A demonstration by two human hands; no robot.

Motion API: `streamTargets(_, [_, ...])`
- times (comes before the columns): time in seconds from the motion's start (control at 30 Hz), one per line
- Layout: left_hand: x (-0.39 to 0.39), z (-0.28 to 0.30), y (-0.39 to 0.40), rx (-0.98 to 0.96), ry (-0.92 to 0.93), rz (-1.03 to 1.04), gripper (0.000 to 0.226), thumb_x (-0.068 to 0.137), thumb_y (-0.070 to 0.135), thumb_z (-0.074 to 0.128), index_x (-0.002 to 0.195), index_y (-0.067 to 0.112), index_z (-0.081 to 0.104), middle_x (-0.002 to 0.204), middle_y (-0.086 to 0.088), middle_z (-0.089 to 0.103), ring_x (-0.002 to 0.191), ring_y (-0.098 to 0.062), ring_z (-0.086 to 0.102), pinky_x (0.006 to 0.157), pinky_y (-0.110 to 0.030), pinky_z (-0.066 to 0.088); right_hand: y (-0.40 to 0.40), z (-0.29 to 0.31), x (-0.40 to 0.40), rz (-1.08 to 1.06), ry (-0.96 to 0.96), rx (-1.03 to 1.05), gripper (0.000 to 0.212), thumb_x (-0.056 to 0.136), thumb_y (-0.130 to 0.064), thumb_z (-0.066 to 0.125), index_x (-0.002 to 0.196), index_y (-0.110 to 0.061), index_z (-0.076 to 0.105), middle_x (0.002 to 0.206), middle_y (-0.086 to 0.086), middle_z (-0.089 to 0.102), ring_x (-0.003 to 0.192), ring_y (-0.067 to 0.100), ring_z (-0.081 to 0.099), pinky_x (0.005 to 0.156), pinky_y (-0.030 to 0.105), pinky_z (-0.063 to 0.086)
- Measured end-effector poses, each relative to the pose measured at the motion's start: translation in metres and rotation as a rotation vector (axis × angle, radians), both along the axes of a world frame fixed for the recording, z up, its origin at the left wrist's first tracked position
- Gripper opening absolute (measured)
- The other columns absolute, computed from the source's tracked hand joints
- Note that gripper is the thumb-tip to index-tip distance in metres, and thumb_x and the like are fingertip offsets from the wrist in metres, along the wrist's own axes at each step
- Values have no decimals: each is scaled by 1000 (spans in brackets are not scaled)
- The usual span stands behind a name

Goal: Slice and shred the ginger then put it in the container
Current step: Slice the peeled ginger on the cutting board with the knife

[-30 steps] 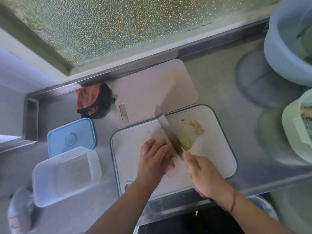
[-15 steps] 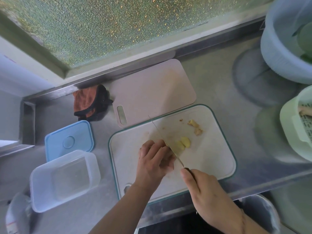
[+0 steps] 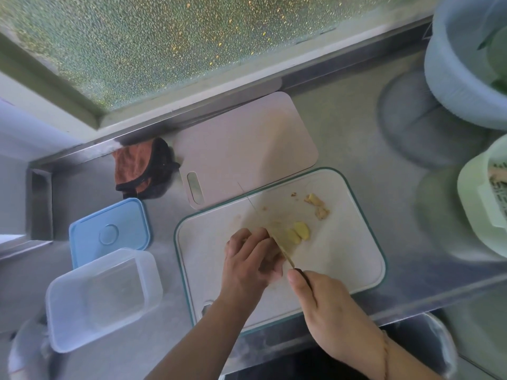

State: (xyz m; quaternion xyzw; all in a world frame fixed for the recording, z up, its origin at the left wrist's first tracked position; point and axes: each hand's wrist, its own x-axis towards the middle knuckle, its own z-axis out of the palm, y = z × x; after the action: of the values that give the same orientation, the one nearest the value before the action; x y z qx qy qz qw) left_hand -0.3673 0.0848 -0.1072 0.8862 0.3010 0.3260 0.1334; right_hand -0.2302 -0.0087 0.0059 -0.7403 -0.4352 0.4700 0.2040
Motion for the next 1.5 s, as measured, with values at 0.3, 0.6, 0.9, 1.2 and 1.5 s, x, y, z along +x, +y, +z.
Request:
streamTargets(0.3, [-3, -8, 0, -58, 23, 20, 22, 92, 27, 75, 108, 14, 66, 117, 2, 68, 102, -22, 66, 100, -32, 41, -1, -8, 4, -31, 53, -9, 52, 83, -64, 13, 64, -25, 43, 57, -3, 46, 59, 7, 48, 63, 25, 38])
streamTargets(0.6, [-3, -10, -2, -94, 6, 17, 20, 99, 33, 66, 113, 19, 61, 116, 0, 69, 104, -25, 62, 100, -31, 39, -9, -15, 1, -17, 29, 10, 77, 76, -79, 3, 78, -24, 57, 68, -4, 59, 71, 7, 57, 69, 22, 45])
streamTargets(0.9, [-5, -15, -1, -133, 22, 25, 21, 98, 36, 67, 110, 19, 62, 116, 0, 71, 98, -30, 68, 97, -35, 42, -12, -18, 5, -48, 49, 27, 57, 82, -64, 17, 72, -23, 56, 66, -3, 58, 70, 8, 56, 70, 24, 41])
streamTargets(1.2, [-7, -20, -1, -138, 43, 32, 26, 96, 34, 72, 114, 19, 64, 120, 0, 70, 101, -31, 68, 95, -39, 44, -27, -19, 0, -72, 13, -32, 48, 87, -57, 24, 82, -24, 58, 74, -8, 59, 75, 3, 54, 73, 16, 35])
streamTargets(1.5, [-6, -9, -2, -137, 17, 42, 31, 95, 46, 65, 109, 19, 59, 113, -1, 69, 98, -28, 64, 93, -35, 45, 11, -40, 4, -64, 69, 27, 55, 86, -66, 19, 59, -26, 46, 47, -7, 45, 47, 5, 45, 51, 17, 33])
